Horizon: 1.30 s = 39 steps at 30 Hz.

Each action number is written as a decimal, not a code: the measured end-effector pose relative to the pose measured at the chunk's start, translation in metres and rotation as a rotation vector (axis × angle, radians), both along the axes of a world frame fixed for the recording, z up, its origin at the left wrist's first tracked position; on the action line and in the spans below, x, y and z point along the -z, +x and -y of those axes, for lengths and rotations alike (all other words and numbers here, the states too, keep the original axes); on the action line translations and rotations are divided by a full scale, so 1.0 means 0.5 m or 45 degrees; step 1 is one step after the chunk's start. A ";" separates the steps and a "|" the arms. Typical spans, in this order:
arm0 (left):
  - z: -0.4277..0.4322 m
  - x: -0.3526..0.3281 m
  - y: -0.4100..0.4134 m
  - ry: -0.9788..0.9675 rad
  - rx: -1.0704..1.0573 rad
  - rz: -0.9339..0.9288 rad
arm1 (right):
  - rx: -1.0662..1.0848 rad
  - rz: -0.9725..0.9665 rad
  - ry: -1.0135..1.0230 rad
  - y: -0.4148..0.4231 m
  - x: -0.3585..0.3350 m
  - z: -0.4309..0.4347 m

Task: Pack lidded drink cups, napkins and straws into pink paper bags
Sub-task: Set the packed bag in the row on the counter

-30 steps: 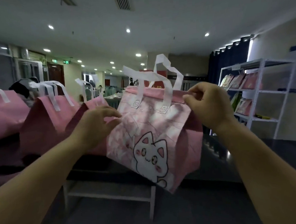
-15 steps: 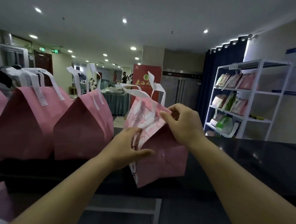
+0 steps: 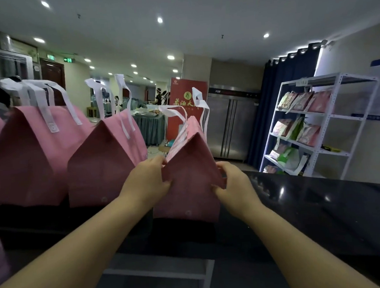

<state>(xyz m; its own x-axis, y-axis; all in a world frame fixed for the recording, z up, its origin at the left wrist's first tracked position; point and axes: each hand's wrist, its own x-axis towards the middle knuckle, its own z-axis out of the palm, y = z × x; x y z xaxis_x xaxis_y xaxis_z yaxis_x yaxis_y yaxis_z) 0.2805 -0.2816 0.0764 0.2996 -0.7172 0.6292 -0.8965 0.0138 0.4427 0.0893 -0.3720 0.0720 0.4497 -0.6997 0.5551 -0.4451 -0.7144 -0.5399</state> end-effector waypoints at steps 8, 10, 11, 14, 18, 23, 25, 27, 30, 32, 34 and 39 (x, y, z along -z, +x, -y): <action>0.033 -0.023 0.031 0.221 -0.238 0.236 | 0.045 -0.088 0.136 0.067 -0.015 0.030; 0.027 -0.027 0.033 0.219 -0.245 0.252 | 0.080 -0.124 0.139 0.066 -0.024 0.028; 0.021 -0.030 0.033 0.204 -0.238 0.259 | 0.113 -0.133 0.116 0.063 -0.029 0.026; -0.020 -0.043 0.029 0.118 -0.200 0.278 | 0.186 -0.077 -0.016 0.042 -0.051 0.001; -0.107 -0.060 0.011 0.017 -0.107 0.254 | 0.115 -0.026 -0.215 -0.006 -0.080 -0.063; -0.255 -0.053 -0.020 -0.024 -0.036 0.257 | -0.124 -0.164 -0.256 -0.058 -0.075 -0.174; -0.321 -0.037 -0.037 0.003 -0.054 0.272 | -0.208 -0.245 -0.282 -0.071 -0.062 -0.215; -0.384 -0.016 -0.055 0.018 -0.098 0.237 | -0.298 -0.293 -0.289 -0.076 -0.048 -0.253; -0.469 0.016 -0.076 0.080 -0.153 0.156 | -0.437 -0.310 -0.287 -0.069 -0.026 -0.304; -0.522 0.038 -0.081 0.126 -0.206 0.134 | -0.524 -0.316 -0.276 -0.051 -0.009 -0.337; -0.573 0.058 -0.083 0.165 -0.239 0.092 | -0.597 -0.323 -0.278 -0.025 0.012 -0.370; -0.687 0.095 -0.066 0.138 -0.326 0.044 | -0.720 -0.304 -0.232 0.064 0.063 -0.452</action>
<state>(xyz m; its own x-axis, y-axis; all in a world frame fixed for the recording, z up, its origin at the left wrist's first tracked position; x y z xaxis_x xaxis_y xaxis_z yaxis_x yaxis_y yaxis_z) 0.2478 0.0617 0.0289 0.4599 -0.6843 0.5660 -0.8791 -0.2611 0.3987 0.1211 -0.1462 0.0406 0.8479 -0.2221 0.4815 -0.0656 -0.9450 -0.3203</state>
